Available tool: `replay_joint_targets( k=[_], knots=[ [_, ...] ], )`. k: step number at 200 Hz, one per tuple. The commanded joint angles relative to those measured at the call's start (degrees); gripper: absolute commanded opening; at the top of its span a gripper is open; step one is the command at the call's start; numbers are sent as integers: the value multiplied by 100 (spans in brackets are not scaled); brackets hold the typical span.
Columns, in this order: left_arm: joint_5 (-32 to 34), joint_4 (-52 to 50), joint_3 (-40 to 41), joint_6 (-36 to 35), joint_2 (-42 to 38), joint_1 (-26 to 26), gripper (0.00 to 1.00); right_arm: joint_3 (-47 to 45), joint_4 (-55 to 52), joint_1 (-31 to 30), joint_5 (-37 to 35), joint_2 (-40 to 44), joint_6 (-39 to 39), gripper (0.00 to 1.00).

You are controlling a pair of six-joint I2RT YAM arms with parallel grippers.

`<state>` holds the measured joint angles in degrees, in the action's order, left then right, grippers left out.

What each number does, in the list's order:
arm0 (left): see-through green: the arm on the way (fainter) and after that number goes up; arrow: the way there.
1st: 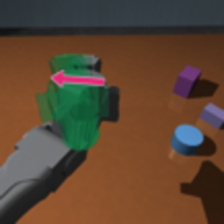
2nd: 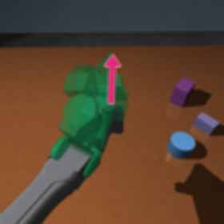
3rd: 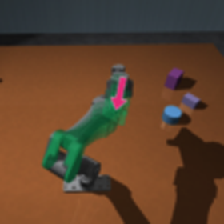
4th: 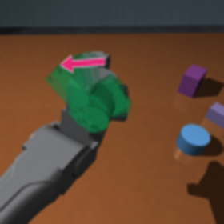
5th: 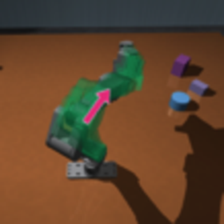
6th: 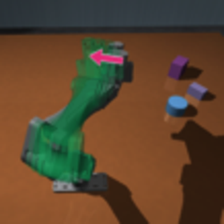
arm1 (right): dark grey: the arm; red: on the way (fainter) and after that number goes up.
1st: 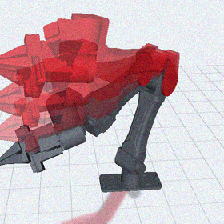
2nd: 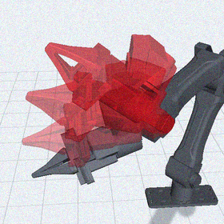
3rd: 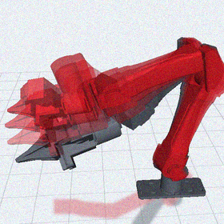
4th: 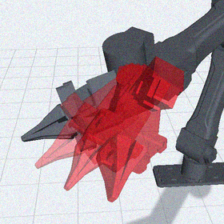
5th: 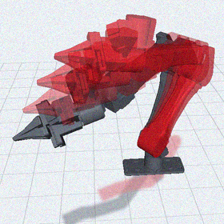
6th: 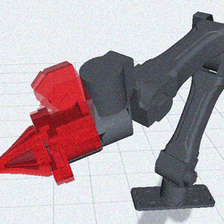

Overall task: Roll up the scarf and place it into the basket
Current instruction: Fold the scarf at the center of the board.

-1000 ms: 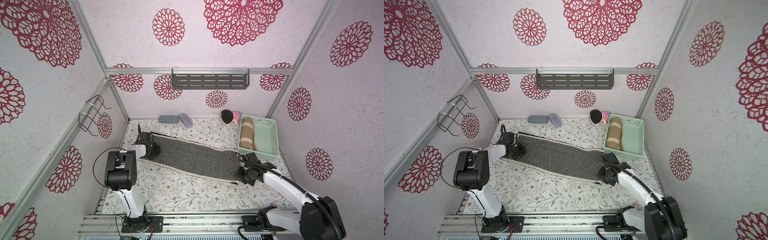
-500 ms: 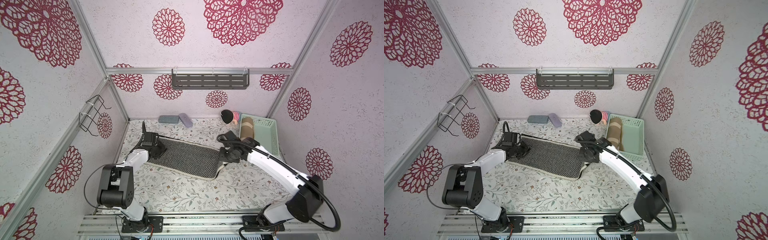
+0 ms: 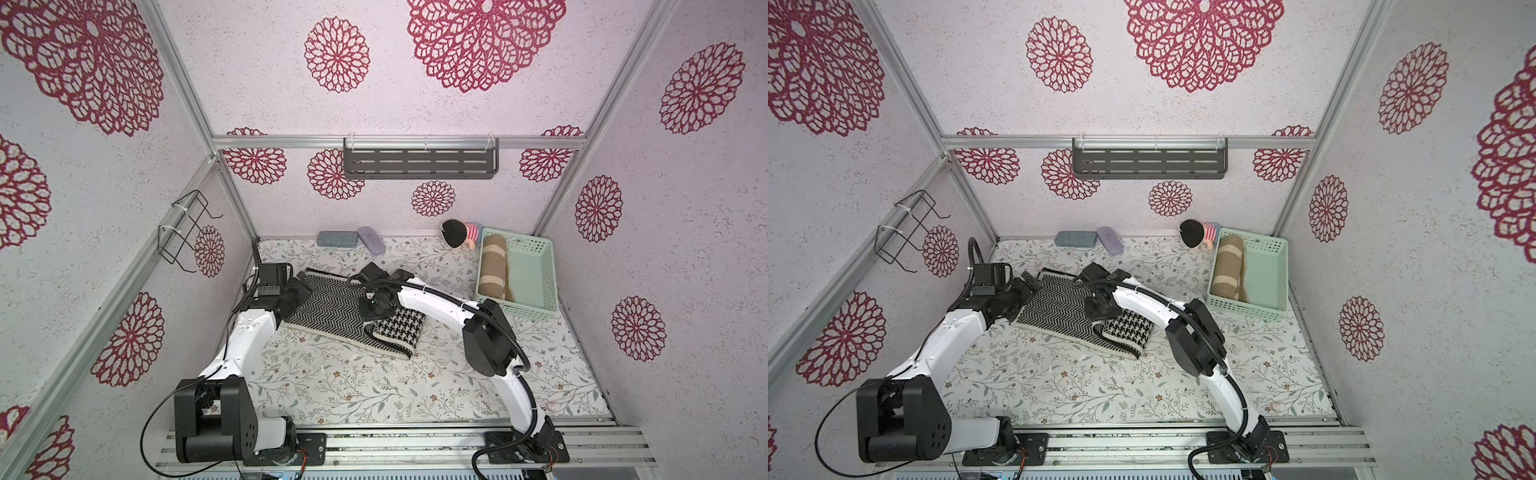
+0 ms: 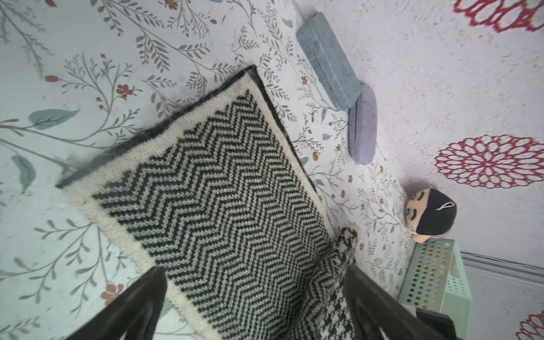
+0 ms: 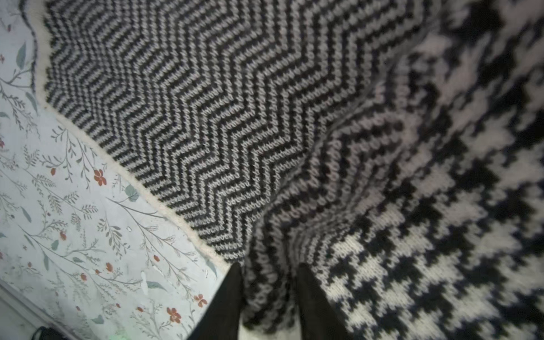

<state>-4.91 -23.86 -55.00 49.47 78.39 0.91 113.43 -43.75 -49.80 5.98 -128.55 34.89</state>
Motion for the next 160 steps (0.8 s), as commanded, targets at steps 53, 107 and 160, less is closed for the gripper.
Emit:
replay_joint_targets(
  k=[53, 107, 160],
  knots=[
    [128, -137, -924, -608, 1194, -1936, 98, -2479, 1028, 903, -837, 2689, 310, 73],
    [504, -518, -1925, -879, 2730, -2401, 95, -4158, 1528, 1224, -1491, 3863, 640, 99],
    [157, -464, -2104, -1071, 3358, -2632, 72, -4826, 1712, 1423, -2085, 4510, 709, 99]
  ],
)
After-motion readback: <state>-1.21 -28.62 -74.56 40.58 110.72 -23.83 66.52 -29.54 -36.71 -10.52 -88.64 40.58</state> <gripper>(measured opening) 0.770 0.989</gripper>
